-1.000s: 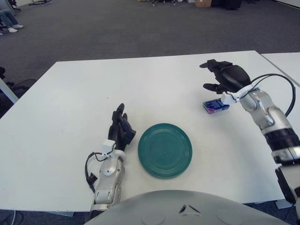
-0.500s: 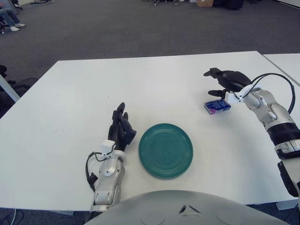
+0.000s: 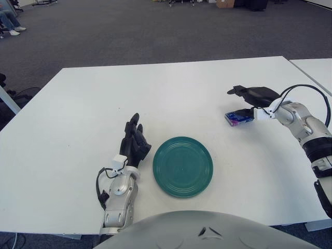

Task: Put the gum into the plate.

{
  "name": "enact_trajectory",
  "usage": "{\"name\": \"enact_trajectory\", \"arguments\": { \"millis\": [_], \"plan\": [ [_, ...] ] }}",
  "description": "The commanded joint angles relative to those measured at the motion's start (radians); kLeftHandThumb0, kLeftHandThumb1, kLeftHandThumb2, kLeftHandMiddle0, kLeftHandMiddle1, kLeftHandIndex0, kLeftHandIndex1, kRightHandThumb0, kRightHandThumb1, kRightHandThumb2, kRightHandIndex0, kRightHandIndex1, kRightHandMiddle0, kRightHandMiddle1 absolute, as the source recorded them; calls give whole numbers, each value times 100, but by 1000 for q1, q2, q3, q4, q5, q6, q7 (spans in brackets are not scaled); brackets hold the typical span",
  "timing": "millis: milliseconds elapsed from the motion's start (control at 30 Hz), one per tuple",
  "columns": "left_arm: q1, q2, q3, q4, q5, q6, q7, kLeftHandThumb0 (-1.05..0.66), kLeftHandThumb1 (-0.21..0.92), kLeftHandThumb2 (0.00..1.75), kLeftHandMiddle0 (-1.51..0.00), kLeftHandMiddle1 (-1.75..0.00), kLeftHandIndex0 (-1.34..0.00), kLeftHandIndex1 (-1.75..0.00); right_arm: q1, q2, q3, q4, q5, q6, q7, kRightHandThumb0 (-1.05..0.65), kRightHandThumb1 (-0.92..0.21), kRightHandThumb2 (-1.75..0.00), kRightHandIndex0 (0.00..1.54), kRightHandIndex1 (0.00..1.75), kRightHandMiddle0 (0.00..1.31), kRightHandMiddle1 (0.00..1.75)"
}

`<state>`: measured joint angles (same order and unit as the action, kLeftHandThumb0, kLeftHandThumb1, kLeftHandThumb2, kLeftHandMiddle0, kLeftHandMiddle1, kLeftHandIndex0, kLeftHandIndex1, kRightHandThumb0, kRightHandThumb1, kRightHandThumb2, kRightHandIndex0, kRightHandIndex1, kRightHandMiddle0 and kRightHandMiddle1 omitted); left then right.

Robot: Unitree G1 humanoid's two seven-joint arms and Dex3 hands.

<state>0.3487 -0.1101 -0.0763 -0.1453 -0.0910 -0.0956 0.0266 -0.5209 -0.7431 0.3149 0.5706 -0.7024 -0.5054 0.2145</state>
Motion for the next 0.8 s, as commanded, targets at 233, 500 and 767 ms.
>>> {"name": "enact_trajectory", "arguments": {
  "millis": [233, 500, 767],
  "plan": [
    [-15, 3, 16, 10, -16, 24, -7, -91, 92, 104, -21, 0, 0, -40, 62, -33, 13, -19, 9, -59, -16, -91, -92, -56, 32, 1, 0, 54],
    [-24, 6, 21, 33, -4, 10, -6, -92, 92, 101, -21, 0, 0, -42, 80, -34, 17, -13, -8, -76, -33, -89, -92, -55, 32, 1, 0, 53],
    [-34, 0, 30, 63, 2, -10, 5, -90, 92, 101, -23, -1, 0, -47, 96, -31, 58, 62, -72, -89, -120, -86, -92, -54, 27, 0, 0, 47]
  ]
}}
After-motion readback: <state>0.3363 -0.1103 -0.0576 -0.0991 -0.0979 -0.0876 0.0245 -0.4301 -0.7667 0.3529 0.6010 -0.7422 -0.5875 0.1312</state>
